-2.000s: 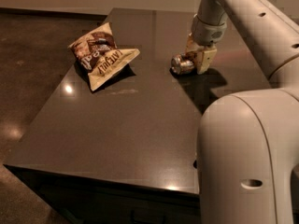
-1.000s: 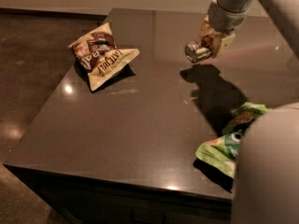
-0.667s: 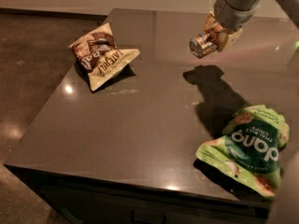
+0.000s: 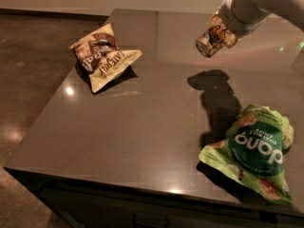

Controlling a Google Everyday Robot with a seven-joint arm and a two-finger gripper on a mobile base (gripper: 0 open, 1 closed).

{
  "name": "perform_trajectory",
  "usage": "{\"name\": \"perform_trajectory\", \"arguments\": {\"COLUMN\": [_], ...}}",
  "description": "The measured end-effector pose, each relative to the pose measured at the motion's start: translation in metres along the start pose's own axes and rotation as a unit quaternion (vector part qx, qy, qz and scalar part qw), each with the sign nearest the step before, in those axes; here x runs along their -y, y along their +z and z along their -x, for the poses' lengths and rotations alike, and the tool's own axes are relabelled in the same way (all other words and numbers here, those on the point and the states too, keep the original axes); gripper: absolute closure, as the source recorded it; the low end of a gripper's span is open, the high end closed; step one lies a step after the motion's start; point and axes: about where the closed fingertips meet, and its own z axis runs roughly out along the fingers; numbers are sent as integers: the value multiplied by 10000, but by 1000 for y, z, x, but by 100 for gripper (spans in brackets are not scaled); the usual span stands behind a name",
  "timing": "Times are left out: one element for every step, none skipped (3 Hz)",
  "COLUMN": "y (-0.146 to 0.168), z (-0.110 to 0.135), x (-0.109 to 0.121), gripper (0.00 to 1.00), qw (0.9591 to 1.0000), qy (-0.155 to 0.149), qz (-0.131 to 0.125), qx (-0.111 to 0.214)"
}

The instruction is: Place orange can upright

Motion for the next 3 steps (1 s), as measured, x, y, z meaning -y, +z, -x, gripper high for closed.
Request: {"name": "perform_trajectory", "arguments": {"y": [-2, -2, -2], "z": [0, 0, -1], "x": [5, 5, 6], "gripper": [100, 100, 100], "qw": [9996, 9997, 9992], "qy": [-115, -112, -255], "qz": [-201, -192, -267], "qx": [-129, -126, -150]}}
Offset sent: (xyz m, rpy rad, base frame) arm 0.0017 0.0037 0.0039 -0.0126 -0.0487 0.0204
